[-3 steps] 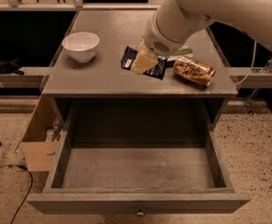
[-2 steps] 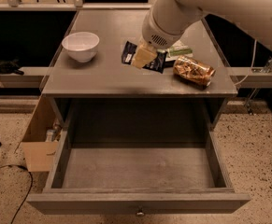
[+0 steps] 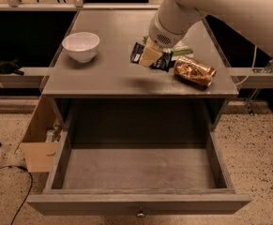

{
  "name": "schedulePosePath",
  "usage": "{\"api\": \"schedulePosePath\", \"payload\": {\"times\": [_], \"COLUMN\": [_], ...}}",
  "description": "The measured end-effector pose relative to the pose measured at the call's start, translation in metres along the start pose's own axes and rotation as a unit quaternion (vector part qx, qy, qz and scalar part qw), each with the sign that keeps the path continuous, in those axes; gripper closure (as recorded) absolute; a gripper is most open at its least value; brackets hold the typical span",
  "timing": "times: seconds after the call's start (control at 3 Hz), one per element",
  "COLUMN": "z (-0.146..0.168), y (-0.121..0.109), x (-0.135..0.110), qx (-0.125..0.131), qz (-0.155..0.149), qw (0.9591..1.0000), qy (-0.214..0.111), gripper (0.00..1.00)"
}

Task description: Pick rxbar blueberry from top drawer and place on counter

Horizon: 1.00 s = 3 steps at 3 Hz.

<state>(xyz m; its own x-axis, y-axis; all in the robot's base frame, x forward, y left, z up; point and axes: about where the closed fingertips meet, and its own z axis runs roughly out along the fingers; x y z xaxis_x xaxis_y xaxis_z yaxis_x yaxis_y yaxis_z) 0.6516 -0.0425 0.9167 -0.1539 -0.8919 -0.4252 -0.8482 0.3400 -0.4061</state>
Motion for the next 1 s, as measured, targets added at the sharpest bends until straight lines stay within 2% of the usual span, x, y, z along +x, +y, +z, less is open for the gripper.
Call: {"api": "schedulePosePath", "payload": {"times": [0.33, 0.67, 1.0], "z": [0.031, 0.048, 0.069], "y": [0.000, 0.004, 0.018], "x": [0.011, 0.015, 0.014], "qx": [-0.015, -0.026, -0.042], "qz": [0.014, 0.020, 0.018], "qw": [0.9998, 0.9994, 0.9989], "qy": [0.007, 0.011, 0.016], "gripper": [1.00, 1.00, 0.97]}}
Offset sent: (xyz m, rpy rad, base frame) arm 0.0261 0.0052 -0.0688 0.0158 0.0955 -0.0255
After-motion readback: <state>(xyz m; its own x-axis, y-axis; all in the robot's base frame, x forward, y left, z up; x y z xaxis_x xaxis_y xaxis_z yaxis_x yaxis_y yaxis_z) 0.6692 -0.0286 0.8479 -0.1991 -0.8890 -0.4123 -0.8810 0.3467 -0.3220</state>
